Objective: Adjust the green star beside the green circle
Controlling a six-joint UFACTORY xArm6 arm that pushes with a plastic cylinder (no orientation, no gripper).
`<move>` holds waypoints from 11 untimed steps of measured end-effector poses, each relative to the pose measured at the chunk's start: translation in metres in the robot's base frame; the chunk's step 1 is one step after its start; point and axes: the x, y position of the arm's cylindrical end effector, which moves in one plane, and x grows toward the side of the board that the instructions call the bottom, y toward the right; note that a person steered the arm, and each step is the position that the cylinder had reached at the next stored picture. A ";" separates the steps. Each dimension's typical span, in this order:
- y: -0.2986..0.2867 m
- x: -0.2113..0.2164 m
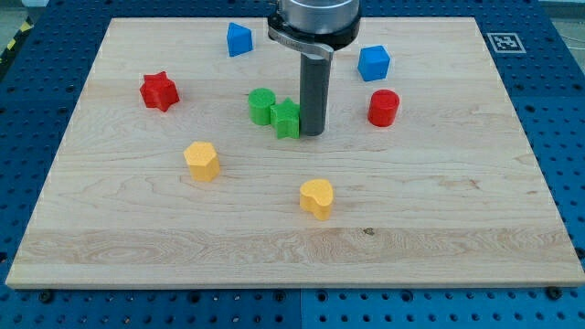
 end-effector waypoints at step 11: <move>-0.038 -0.002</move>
